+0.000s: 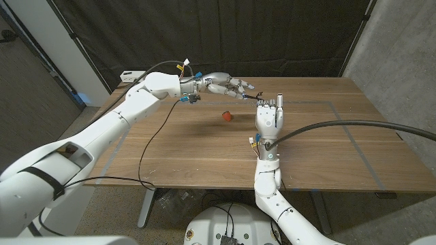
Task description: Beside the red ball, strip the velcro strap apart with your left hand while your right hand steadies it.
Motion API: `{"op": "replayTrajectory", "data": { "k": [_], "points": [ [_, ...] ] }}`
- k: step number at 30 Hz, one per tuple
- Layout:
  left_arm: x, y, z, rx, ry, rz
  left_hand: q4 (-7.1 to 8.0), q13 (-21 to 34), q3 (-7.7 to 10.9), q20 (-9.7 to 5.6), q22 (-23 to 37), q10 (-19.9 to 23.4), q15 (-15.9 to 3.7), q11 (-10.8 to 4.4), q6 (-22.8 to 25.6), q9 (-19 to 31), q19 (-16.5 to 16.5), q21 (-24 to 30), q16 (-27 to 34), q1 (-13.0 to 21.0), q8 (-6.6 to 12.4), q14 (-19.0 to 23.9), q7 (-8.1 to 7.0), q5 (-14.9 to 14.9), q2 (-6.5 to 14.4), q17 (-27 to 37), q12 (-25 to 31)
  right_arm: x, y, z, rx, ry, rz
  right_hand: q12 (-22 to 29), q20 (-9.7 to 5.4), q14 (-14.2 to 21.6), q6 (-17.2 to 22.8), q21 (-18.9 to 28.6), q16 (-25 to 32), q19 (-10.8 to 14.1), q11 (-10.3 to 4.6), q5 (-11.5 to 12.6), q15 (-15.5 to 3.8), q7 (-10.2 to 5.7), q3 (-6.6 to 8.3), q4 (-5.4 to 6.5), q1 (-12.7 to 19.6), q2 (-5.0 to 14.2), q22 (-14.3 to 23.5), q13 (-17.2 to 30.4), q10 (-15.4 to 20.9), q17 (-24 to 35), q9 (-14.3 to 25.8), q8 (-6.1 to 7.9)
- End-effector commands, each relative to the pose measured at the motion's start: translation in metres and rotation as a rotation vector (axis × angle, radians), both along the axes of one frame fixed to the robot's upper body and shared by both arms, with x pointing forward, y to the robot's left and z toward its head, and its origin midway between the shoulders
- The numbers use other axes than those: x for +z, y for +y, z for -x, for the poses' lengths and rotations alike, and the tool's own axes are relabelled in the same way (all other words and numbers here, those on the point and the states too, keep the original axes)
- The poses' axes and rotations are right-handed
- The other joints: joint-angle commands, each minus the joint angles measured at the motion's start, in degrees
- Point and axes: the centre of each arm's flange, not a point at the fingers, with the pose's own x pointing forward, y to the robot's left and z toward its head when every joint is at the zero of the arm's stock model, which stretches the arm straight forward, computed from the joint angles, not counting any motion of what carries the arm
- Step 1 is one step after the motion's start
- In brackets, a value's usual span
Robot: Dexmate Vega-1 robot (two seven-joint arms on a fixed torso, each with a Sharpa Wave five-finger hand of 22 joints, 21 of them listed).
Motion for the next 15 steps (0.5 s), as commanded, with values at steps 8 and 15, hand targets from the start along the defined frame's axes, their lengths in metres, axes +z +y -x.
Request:
{"op": "replayTrajectory", "data": {
  "k": [8,15],
  "points": [
    [-0.003,0.008,-0.002,-0.066,0.048,0.138,0.09,0.4,1.47,0.29,0.1,0.7,-0.75,-0.37,8.3,9.5,-0.2,0.7,0.0,-1.0,5.48,0.0,6.95,-0.3,-0.7,0.4,0.9,-0.006,-0.014,-0.004,-0.035,0.038,-0.1,-0.4,-7.4,-0.7,0.4,0.8,0.3,-0.7,-0.52,0.1,-5.72,-1.38,-0.6,0.31,-0.5,0.54,-0.1,0.2,-0.4,0.5,0.4,0.24],
    [-0.008,0.019,-0.005,-0.026,0.045,0.216,1.43,0.9,2.11,3.07,-0.1,2.4,-1.26,-1.1,5.1,9.1,0.0,1.5,0.7,-3.6,4.26,2.8,2.12,-1.9,-1.5,0.4,2.3,-0.004,-0.011,-0.004,-0.029,0.034,-0.103,-0.3,-7.37,-0.8,0.4,1.0,0.3,-0.8,-0.35,0.1,-5.73,-1.3,-0.78,0.38,-0.5,0.57,-0.2,0.4,-0.3,0.6,0.4,0.24]
  ]
}}
